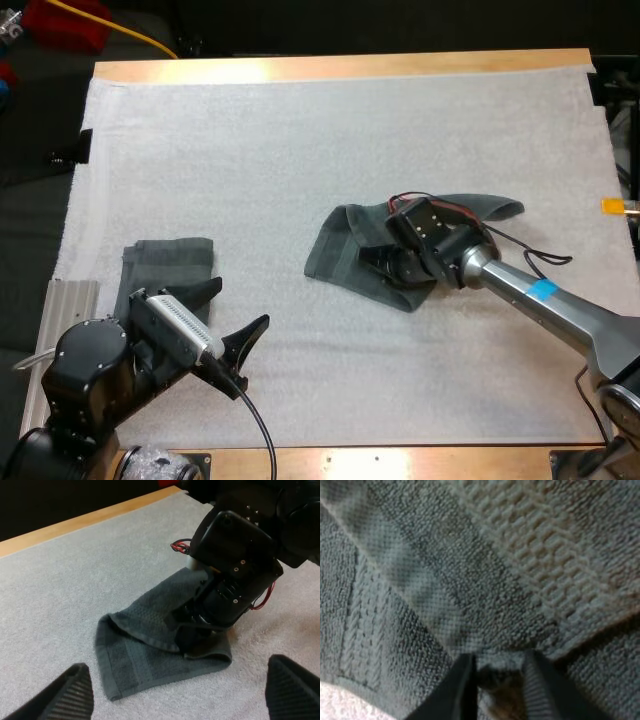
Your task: Pick towel from pile, fold and stack
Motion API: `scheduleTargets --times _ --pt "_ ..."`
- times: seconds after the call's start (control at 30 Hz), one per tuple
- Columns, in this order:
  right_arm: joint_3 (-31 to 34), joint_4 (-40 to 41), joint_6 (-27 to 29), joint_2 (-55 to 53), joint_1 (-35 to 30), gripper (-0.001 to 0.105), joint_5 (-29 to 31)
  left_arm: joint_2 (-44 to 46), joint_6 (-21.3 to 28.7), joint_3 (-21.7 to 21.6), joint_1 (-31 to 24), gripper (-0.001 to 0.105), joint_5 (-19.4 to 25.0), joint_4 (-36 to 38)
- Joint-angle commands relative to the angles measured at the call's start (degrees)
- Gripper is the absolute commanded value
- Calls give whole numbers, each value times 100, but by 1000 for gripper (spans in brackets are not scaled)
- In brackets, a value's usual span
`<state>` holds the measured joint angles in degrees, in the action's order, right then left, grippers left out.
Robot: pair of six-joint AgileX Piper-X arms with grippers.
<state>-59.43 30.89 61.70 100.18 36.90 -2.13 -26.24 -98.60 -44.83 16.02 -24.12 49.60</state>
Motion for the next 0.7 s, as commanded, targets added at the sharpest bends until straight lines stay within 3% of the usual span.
scheduleTargets --times 0.0,0.1,0.2,0.5,0.67 --pt "-25 -24 -28 -18 4 14 70 -17 -52 -34 26 69 -9 -16" --pt "-25 -24 -2 -18 4 12 70 -17 -52 -34 26 69 -9 -16" --pt "-25 -49 54 -18 4 1 87 -17 -52 -34 26 69 -9 -16" --pt "-130 -275 282 -52 4 1 100 -17 -52 -34 26 69 -9 -16" --pt "-536 -360 663 -52 -28 1 413 -17 -52 -34 26 69 -9 -16"
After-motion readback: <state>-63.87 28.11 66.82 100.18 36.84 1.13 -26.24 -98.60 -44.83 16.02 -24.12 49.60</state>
